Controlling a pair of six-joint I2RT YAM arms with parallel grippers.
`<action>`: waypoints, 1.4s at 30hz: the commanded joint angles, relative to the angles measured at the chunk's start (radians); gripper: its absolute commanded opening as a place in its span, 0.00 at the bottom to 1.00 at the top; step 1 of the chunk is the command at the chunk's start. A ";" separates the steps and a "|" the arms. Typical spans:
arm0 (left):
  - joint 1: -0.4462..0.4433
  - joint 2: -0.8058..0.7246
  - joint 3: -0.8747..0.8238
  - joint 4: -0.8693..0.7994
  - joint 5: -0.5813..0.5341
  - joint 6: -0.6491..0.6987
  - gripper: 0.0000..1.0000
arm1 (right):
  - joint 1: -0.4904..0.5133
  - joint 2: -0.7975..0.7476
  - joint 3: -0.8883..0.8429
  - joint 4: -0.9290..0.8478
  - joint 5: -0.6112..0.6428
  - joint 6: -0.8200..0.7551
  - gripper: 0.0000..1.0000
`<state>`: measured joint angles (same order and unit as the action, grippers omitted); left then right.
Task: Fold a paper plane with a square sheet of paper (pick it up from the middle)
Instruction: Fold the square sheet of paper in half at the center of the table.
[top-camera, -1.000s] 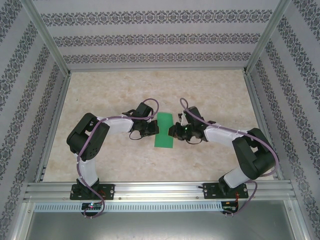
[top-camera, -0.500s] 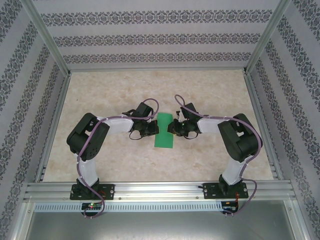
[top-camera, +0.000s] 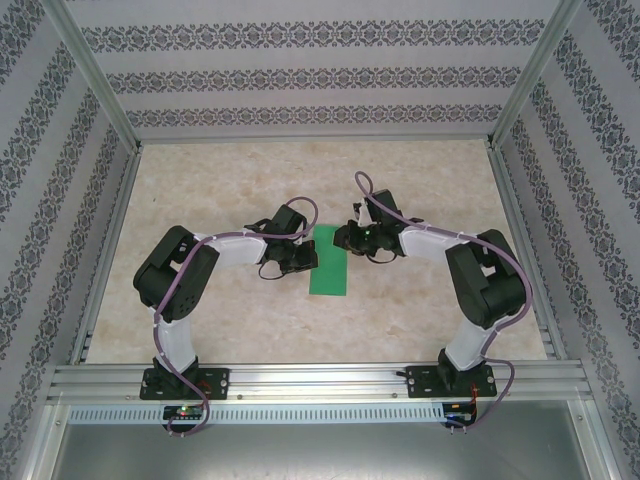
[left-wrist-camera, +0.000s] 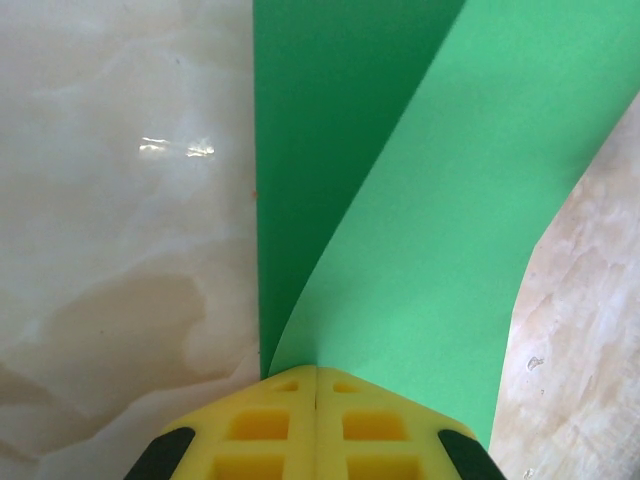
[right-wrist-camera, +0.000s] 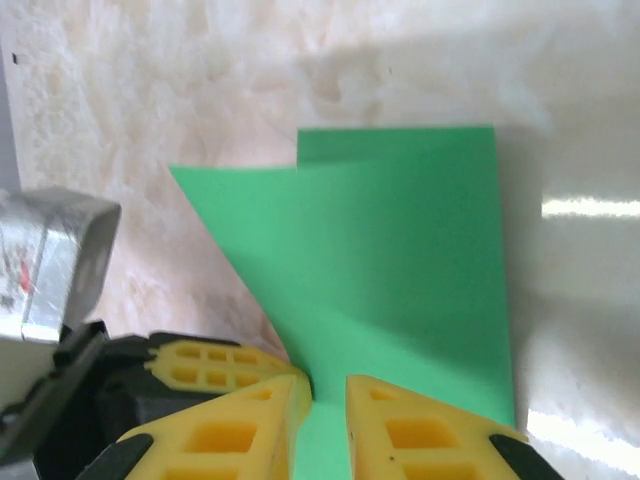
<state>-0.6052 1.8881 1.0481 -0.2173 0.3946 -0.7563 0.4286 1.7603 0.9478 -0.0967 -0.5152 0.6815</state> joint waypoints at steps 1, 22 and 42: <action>-0.015 0.034 -0.001 -0.090 -0.030 0.031 0.00 | -0.013 0.076 0.017 0.018 -0.014 -0.016 0.20; -0.015 0.035 0.004 -0.101 -0.033 0.036 0.00 | -0.039 0.154 0.158 -0.064 -0.016 -0.035 0.21; -0.015 0.028 0.003 -0.113 -0.037 0.043 0.00 | -0.079 0.188 0.259 -0.139 -0.012 -0.048 0.21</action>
<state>-0.6052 1.8889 1.0569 -0.2420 0.3939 -0.7341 0.3698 1.9671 1.1744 -0.2283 -0.5232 0.6521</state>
